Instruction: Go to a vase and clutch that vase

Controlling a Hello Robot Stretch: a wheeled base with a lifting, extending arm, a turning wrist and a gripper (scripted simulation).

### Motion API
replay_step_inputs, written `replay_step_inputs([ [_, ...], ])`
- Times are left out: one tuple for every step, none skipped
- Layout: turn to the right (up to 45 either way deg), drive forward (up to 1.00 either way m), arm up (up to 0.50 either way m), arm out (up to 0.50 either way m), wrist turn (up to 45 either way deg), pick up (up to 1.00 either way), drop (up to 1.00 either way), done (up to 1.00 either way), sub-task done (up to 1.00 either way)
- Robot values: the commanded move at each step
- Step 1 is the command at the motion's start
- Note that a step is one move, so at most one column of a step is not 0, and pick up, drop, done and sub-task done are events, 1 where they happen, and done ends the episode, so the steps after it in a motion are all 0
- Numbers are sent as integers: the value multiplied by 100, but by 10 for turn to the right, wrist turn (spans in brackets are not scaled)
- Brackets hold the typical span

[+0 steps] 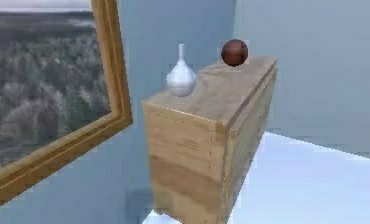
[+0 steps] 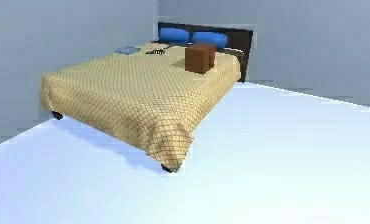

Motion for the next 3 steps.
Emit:
replay_step_inputs([
  [360,0,0,0,0,0,0,0,0],
  [0,5,0,0,0,0,0,0,0],
  [-60,0,0,0,0,0,0,0,0],
])
